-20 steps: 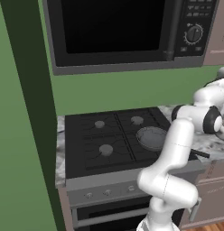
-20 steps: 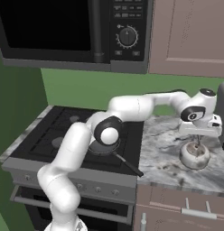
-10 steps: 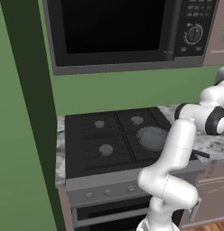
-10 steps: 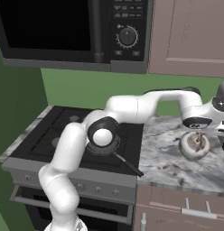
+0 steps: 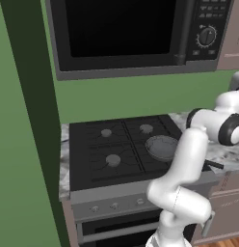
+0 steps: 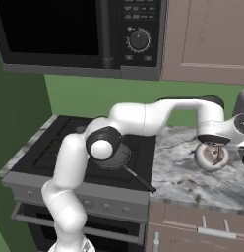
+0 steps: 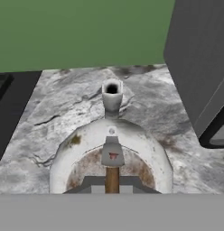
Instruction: Pick the kettle from the counter and place it on a stove burner. Then turn the burner on.
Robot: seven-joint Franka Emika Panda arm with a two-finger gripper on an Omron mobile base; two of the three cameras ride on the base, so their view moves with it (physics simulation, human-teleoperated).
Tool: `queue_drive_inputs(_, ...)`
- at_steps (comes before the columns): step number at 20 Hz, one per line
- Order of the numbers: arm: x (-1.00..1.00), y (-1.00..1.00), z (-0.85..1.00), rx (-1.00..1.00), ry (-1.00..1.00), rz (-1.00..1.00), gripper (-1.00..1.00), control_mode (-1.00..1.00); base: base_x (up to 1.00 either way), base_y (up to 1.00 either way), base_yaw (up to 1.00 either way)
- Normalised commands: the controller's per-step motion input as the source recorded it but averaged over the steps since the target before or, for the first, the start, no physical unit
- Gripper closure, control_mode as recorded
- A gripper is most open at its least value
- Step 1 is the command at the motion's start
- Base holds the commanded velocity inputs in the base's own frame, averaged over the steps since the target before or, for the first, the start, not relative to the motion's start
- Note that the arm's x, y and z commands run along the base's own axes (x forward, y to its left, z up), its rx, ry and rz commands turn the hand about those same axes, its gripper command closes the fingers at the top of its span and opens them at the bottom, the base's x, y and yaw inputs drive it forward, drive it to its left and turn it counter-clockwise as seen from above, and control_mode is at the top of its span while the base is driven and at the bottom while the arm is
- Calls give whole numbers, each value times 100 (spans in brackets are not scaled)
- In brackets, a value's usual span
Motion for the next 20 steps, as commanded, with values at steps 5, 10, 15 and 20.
queue_drive_inputs(5, -42, 78, 41, 0, -8, 9, 100, -100, 0, 0, 0)
queue_drive_inputs(10, -33, 100, 37, 0, -3, 11, 100, -100, 0, 0, 0)
queue_drive_inputs(15, -20, 100, 49, 0, -7, 11, 100, -100, 0, 0, 0)
queue_drive_inputs(20, -20, 100, 33, 0, -18, 7, 100, -100, 0, 0, 0)
